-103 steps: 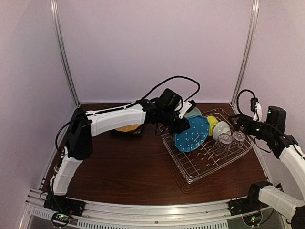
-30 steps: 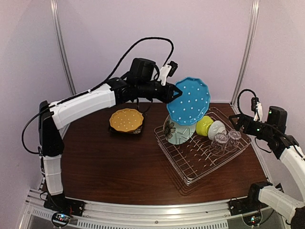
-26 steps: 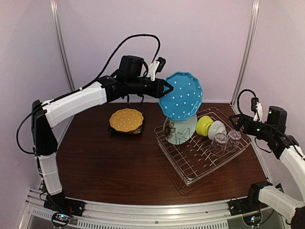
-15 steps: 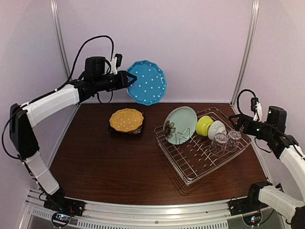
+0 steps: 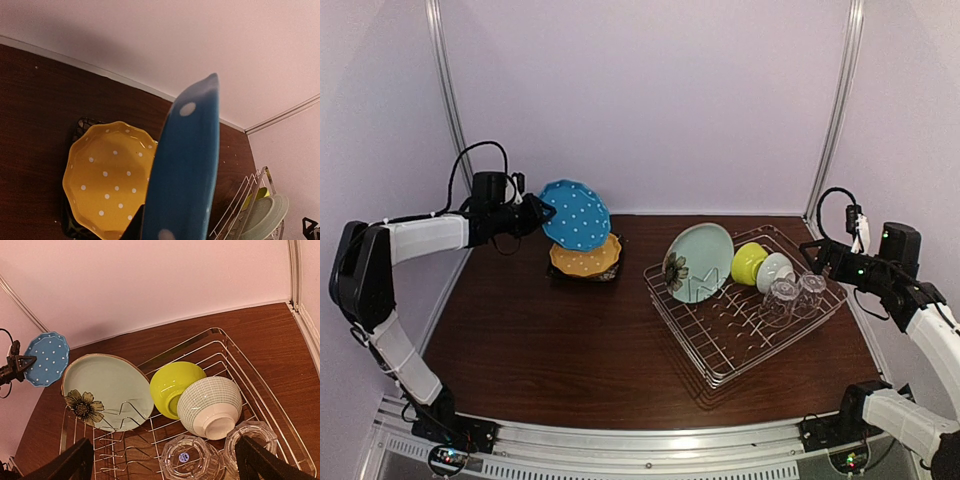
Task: Unload the mixed dishes from the dish rack
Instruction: Place the plate on the plate.
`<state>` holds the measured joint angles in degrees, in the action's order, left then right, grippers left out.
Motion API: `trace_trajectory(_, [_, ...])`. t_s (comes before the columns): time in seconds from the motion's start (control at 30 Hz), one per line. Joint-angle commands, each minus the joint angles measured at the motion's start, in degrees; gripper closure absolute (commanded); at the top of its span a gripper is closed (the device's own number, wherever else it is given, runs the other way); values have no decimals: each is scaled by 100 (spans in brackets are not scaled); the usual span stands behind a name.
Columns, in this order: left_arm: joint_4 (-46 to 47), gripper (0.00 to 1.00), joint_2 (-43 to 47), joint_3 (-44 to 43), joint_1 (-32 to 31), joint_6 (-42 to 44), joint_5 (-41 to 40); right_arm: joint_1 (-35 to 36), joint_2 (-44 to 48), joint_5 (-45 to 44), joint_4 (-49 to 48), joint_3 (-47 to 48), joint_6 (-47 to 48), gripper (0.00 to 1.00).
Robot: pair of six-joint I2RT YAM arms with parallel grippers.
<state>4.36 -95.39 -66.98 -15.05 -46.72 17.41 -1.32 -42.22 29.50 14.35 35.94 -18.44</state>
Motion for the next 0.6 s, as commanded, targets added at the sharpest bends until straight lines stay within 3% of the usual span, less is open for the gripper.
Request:
trace_trajectory(0.0, [1573, 100, -14, 94, 75, -314, 212, -8, 29, -111, 19, 18, -39, 0])
trace_trajectory(0.57, [1919, 100, -770, 151, 248, -384, 252, -8, 45, -119, 51, 51, -32, 0])
